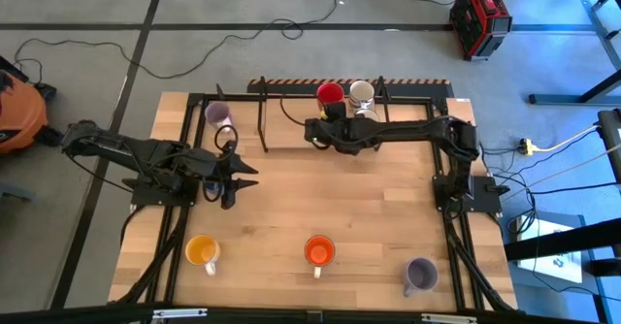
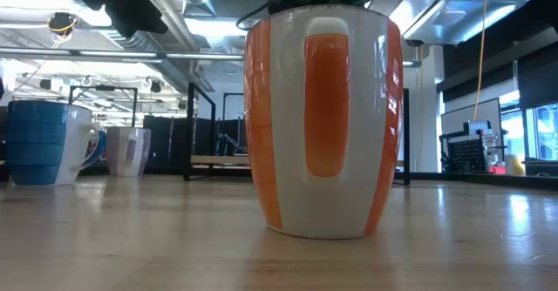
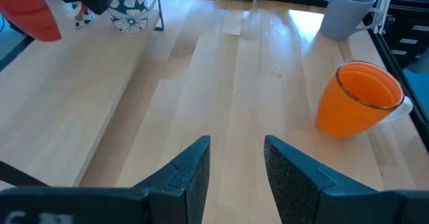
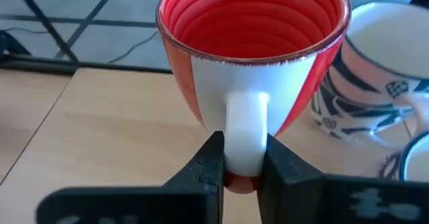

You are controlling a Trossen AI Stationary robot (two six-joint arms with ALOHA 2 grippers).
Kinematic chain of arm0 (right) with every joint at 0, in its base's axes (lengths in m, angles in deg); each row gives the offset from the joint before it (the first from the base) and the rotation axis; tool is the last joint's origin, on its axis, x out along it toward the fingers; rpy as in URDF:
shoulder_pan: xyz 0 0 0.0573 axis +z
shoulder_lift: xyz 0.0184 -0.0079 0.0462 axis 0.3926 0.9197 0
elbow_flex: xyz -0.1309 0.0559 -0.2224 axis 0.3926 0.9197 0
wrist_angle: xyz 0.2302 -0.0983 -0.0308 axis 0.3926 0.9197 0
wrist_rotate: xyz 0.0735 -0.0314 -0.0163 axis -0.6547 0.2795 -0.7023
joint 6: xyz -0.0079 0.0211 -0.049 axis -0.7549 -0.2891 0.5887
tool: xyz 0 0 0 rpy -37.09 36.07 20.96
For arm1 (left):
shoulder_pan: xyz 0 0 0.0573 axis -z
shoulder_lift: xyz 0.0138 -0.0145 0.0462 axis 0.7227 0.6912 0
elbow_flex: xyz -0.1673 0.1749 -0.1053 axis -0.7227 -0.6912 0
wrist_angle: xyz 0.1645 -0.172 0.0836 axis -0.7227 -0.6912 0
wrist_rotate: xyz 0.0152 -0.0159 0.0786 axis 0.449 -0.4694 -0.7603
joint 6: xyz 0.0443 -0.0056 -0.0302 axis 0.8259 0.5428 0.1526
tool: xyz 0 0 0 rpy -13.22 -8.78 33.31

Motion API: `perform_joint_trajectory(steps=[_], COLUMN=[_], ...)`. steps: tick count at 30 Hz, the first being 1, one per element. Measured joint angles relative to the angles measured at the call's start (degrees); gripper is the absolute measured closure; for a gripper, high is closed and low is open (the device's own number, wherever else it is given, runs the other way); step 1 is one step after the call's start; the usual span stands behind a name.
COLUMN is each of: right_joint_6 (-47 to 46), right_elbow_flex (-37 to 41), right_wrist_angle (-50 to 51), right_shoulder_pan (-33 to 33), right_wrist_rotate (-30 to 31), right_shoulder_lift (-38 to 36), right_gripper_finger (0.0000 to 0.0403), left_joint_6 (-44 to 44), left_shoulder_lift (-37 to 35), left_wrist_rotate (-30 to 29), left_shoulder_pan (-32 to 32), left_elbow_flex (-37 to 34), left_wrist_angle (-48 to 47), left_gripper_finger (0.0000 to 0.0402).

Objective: Place coffee mugs
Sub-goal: Put the red mug on the shelf

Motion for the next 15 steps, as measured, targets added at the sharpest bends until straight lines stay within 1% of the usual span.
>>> perform_joint_trajectory(steps=[4, 10, 15], right_joint_6=[0.4, 5.9, 6.5], right_elbow_flex=[0.0, 0.0, 0.0], right_wrist_angle=[-0.3, -7.6, -5.6], right_shoulder_pan=[-0.8, -0.8, -2.7], right_wrist_rotate=[-1.9, -1.5, -2.9], right_shoulder_lift=[0.2, 0.2, 0.6], right_gripper_finger=[0.0370, 0.0370, 0.0370], left_joint_6=[0.0, 0.0, 0.0], left_shoulder_lift=[0.0, 0.0, 0.0], left_wrist_rotate=[0.0, -0.6, -1.0], left_shoulder_pan=[0.0, 0.0, 0.0], left_elbow_flex=[0.0, 0.0, 0.0], left_wrist_angle=[0.0, 0.0, 0.0], left_gripper_finger=[0.0266, 0.0266, 0.0266])
